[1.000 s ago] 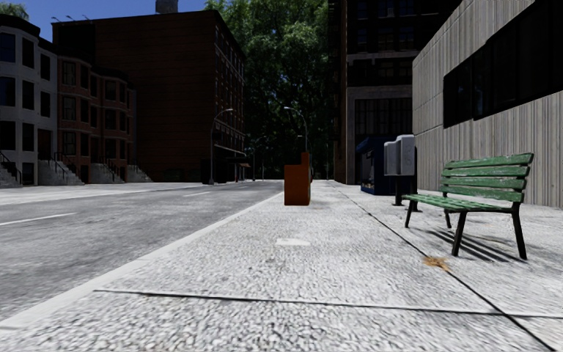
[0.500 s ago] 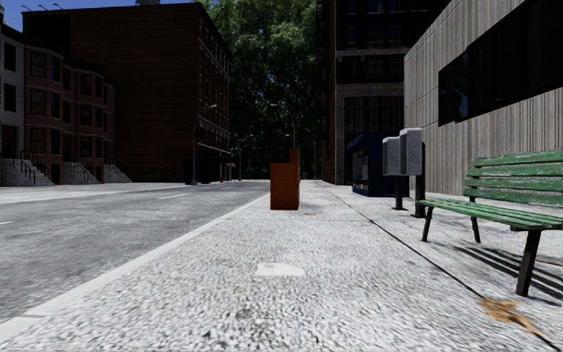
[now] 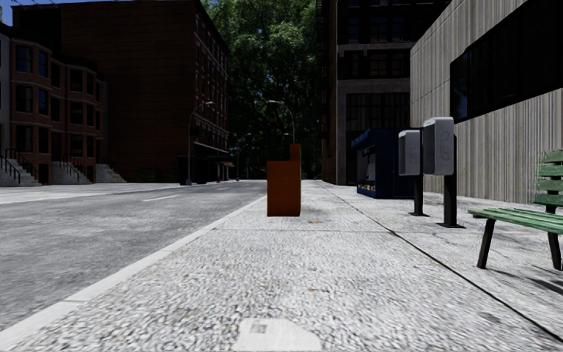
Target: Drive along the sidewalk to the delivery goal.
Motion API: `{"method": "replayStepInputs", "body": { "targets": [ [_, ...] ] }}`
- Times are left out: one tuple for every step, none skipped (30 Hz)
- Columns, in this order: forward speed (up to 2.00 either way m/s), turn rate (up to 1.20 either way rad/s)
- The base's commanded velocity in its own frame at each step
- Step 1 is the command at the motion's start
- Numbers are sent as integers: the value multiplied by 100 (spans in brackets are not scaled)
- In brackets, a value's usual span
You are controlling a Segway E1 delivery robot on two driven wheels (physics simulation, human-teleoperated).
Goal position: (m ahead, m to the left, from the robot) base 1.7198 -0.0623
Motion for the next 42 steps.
{"method": "replayStepInputs", "body": {
  "targets": [
    [186, -31],
    [176, -32],
    [173, -32],
    [173, -32],
    [173, -32],
    [172, -28],
    [172, 0],
    [172, 0],
    [172, 0],
    [172, 0],
    [172, 0],
    [171, 0],
    [160, 0],
    [147, 0],
    [147, 0],
    [142, 0],
    [141, 0],
    [141, 0],
    [141, 0],
    [140, 0],
    [140, 0],
    [132, 0],
    [132, 0],
    [119, 0],
    [111, 0],
    [109, 0],
    [109, 0],
    [108, 0],
    [108, 0],
    [108, 0],
    [107, 0],
    [102, 0],
    [0, 0],
    [0, 0],
    [0, 0],
    [0, 0],
    [0, 0],
    [0, 0],
    [0, 0],
    [0, 0],
    [0, 0],
    [0, 0]
  ]
}}
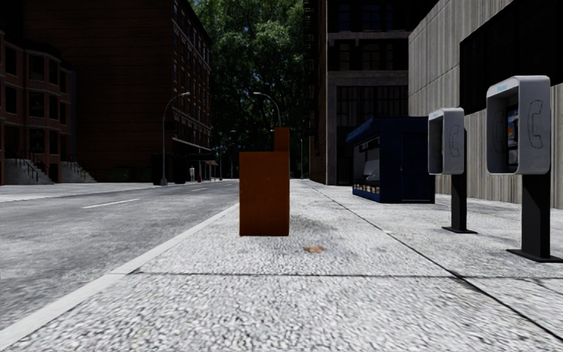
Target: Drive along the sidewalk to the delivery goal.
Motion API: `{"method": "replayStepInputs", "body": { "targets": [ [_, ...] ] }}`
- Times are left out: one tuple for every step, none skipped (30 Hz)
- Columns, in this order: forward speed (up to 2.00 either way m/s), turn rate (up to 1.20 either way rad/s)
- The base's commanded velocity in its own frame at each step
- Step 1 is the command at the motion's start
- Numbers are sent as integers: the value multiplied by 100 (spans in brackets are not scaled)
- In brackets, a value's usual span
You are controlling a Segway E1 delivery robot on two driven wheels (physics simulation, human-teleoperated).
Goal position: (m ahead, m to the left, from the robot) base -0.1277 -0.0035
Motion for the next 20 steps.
{"method": "replayStepInputs", "body": {
  "targets": [
    [0, 0],
    [0, 0],
    [0, 0],
    [0, 0],
    [0, 0],
    [0, 0],
    [0, 0],
    [0, 0],
    [0, 0],
    [0, 0],
    [0, 0],
    [0, 0],
    [0, 0],
    [0, 0],
    [0, 0],
    [0, 0],
    [0, 0],
    [0, 0],
    [0, 0],
    [0, 0]
  ]
}}
